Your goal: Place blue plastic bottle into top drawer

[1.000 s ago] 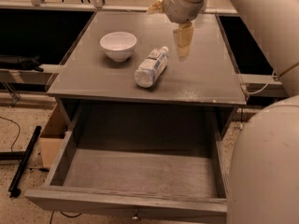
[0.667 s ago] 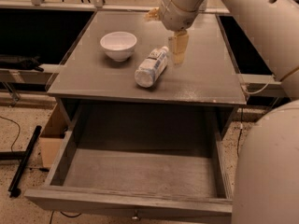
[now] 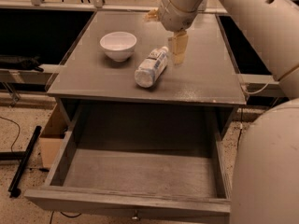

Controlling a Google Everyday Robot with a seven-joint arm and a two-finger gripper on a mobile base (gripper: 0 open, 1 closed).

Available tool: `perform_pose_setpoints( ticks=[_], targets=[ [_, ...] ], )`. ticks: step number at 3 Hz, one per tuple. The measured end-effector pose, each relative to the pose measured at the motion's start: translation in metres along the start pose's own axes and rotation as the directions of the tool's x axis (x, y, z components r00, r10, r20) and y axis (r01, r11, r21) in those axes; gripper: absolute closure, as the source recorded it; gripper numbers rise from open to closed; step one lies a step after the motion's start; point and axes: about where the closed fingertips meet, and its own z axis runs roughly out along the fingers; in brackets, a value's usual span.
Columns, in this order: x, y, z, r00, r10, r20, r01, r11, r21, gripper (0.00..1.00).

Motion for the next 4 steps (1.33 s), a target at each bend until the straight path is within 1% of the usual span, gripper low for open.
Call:
perform_pose_setpoints(
  ticks=[1, 2, 3, 4],
  targets=[
    [0.0015, -0.0033, 0.0015, 0.999, -0.048, 0.005, 0.048, 0.9988, -0.01, 0.0],
    [0.0051, -0.0073, 0.0032, 0.994, -0.112, 0.011, 0.112, 0.9935, -0.018, 0.0],
    [0.0059, -0.0081, 0.0034, 0.992, -0.124, 0.012, 0.124, 0.9921, -0.019, 0.0],
    [0.0062, -0.0094, 0.0043, 0.991, -0.131, -0.004, 0.131, 0.9903, -0.046, 0.0]
  ],
)
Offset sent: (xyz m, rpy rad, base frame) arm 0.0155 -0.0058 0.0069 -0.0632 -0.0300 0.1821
